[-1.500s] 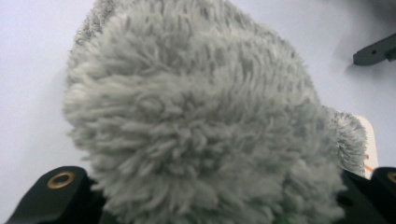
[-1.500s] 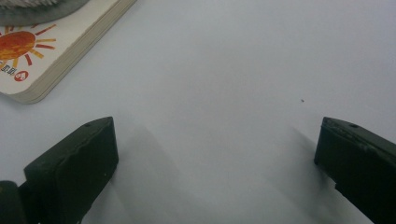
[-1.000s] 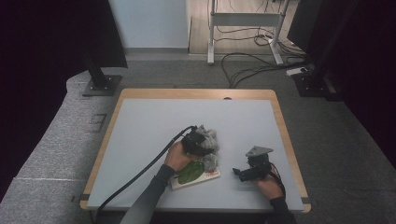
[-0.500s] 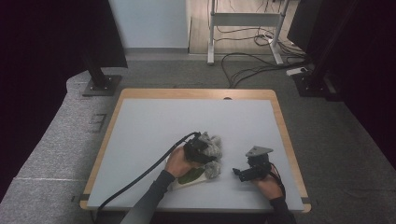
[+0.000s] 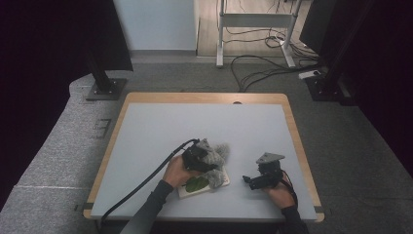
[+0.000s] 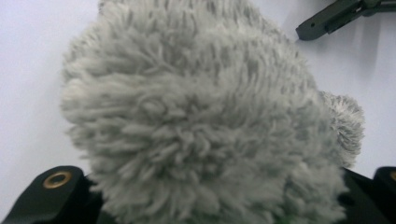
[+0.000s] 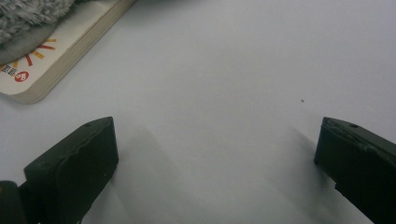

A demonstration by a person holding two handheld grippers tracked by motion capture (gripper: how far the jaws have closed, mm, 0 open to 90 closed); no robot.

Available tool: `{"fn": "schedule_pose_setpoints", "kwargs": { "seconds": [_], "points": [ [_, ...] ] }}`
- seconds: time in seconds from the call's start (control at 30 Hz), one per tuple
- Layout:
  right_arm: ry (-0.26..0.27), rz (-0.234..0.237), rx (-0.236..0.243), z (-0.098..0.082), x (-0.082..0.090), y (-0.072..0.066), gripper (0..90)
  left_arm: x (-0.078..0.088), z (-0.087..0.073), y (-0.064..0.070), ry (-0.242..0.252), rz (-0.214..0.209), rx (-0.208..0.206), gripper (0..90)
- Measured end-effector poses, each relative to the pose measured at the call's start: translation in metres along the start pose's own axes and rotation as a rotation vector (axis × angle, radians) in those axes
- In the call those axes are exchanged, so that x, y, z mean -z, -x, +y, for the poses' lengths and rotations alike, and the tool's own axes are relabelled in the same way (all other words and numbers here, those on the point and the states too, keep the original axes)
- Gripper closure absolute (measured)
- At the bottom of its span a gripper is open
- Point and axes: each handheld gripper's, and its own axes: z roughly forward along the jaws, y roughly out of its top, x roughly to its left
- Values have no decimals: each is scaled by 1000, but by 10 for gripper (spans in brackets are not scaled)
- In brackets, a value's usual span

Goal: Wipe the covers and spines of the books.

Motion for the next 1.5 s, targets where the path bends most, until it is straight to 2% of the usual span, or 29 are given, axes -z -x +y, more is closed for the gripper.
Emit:
{"fn": "schedule_pose_setpoints", "kwargs": {
  "seconds": [1.07, 1.5],
  "points": [
    [1, 0, 1, 0, 0, 0, 0, 54, -65, 3, 14, 66, 51, 620],
    [2, -1, 0, 0, 0, 0, 0, 70, -84, 5, 21, 91, 75, 619]
  ]
}}
